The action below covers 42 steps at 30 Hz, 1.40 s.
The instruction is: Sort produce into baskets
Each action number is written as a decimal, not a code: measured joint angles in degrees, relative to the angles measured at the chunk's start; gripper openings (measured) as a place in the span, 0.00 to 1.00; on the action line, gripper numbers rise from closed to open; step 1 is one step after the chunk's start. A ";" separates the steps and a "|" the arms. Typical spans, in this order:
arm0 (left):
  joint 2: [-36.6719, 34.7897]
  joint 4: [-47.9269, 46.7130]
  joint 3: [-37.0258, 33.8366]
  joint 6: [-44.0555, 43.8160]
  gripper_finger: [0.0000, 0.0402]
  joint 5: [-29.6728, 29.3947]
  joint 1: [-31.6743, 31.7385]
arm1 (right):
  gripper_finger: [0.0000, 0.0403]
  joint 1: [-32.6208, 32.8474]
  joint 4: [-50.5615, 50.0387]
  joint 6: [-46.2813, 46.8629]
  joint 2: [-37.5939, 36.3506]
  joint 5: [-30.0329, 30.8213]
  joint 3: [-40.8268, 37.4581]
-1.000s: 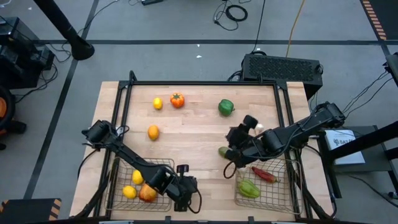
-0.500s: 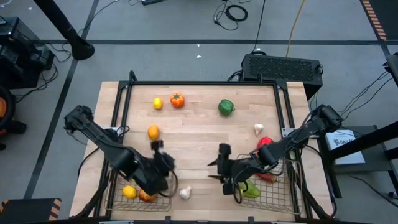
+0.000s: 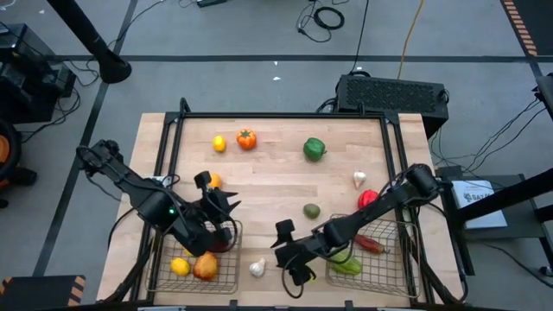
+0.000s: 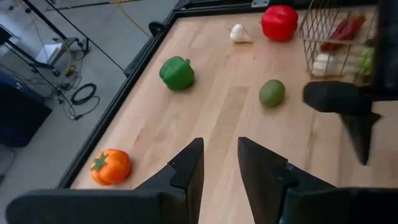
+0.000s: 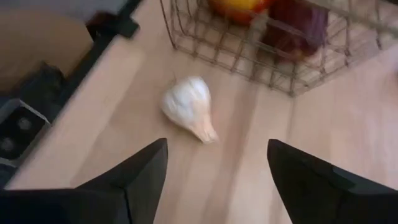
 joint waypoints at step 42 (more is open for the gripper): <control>0.17 0.17 -1.04 0.29 0.27 1.47 0.14 | 0.52 -3.54 4.78 -6.32 16.85 -8.62 8.41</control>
